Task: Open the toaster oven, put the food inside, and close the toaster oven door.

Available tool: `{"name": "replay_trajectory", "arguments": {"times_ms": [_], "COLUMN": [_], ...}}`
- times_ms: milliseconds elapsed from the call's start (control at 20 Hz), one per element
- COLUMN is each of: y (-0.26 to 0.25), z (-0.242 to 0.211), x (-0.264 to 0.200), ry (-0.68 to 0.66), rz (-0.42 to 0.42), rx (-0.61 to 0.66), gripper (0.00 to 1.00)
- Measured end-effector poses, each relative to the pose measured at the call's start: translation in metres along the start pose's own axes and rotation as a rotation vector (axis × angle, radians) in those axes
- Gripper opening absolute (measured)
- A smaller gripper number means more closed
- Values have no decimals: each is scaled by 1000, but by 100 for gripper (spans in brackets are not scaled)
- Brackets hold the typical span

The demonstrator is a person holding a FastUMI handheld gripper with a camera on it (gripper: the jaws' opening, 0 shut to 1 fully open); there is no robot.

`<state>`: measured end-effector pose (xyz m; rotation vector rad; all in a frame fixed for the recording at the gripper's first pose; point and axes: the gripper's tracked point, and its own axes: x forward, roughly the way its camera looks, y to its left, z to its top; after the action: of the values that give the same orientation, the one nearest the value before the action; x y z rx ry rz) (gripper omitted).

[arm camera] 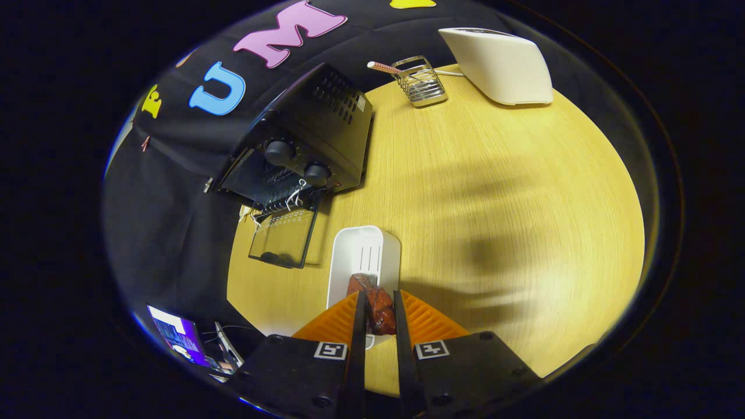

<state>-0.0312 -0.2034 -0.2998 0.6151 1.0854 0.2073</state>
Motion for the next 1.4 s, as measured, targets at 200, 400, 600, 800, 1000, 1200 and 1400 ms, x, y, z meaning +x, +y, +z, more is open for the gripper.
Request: {"name": "replay_trajectory", "arguments": {"times_ms": [200,400,600,800,1000,1200,1400], "y": [7,19,50,98,147,192,218], "z": [1,8,11,5,-1,1,18], "x": [-9,-31,-49,-54,-47,-29,-1], "ry": [-21,-101,-189,-259,-349,-421,-467], "rz": [-8,-40,-43,8,47,108,146], "rx": [17,44,79,148,175,238,310], "gripper": [16,14,14,14,14,14,14]}}
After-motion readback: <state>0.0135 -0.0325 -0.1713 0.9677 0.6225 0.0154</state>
